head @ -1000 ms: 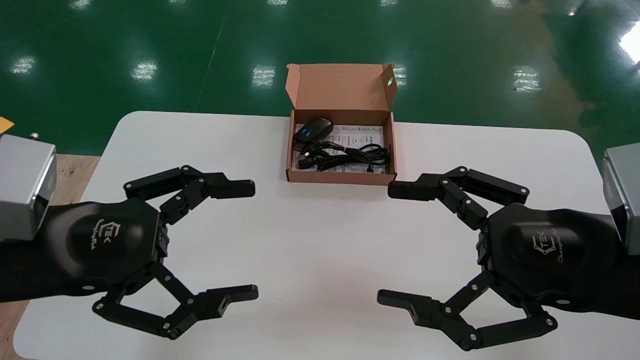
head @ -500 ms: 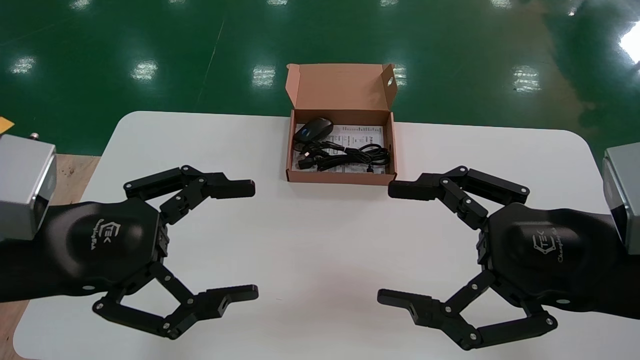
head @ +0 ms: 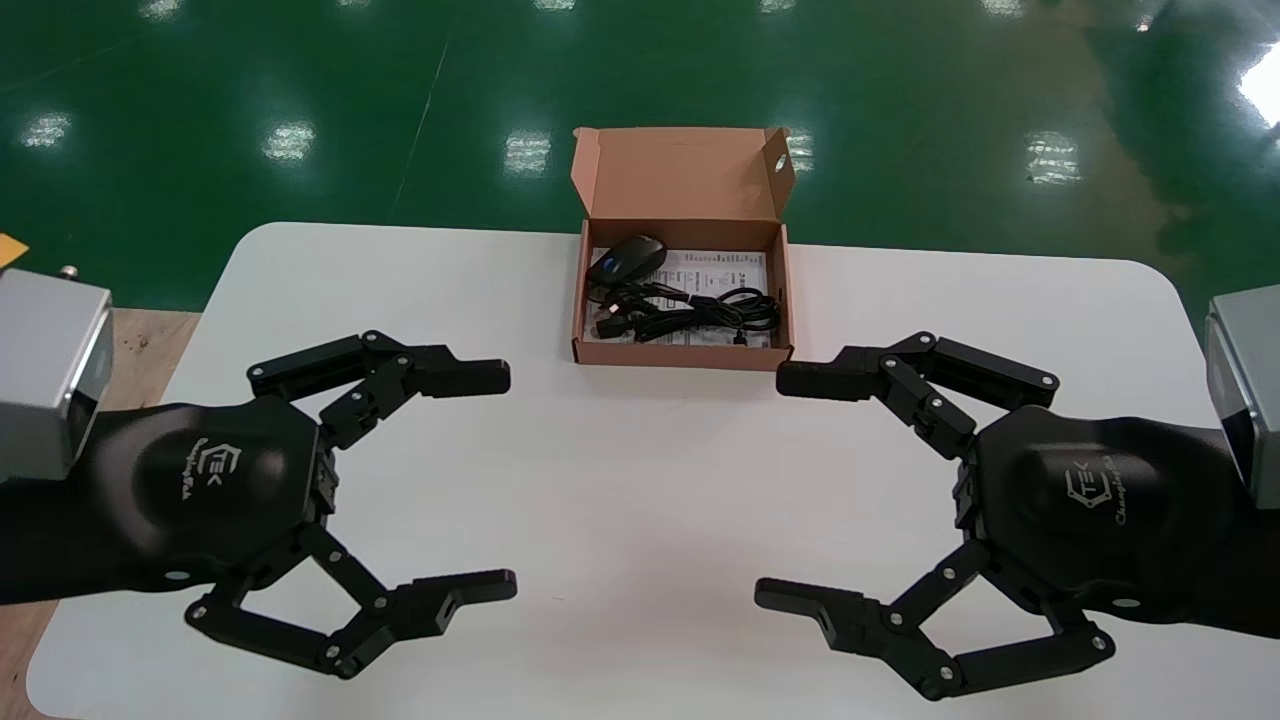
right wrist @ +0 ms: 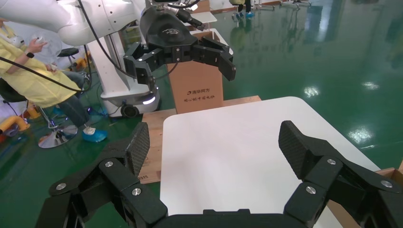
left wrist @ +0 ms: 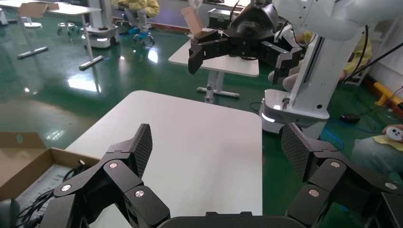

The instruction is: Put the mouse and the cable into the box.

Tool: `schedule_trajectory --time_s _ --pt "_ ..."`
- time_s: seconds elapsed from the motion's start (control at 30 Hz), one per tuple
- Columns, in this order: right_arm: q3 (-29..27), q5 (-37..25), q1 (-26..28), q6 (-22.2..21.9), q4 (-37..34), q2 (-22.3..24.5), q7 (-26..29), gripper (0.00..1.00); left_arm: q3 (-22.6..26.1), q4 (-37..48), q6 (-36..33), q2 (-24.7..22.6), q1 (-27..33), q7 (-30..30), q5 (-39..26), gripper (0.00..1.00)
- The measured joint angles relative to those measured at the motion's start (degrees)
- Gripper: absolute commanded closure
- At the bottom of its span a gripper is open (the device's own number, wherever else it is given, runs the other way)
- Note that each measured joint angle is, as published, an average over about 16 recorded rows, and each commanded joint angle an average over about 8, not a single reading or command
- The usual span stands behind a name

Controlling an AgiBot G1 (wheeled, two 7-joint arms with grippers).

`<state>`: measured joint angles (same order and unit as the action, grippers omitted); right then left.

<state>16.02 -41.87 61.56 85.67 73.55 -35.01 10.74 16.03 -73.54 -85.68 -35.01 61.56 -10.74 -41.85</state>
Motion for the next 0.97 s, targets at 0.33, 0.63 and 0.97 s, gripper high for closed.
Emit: schedule_trajectory --time_s 0.33,0.63,0.97 --pt "0.0 0.0 0.0 0.0 0.0 0.0 0.0 0.00 0.0 0.0 0.0 0.0 0.0 0.0 0.0 0.00" --pt "0.0 0.0 0.0 0.0 0.0 0.0 0.0 0.00 0.0 0.0 0.0 0.0 0.0 0.0 0.0 0.00" --pt "0.0 0.0 0.0 0.0 0.0 0.0 0.0 0.00 0.0 0.0 0.0 0.0 0.0 0.0 0.0 0.00"
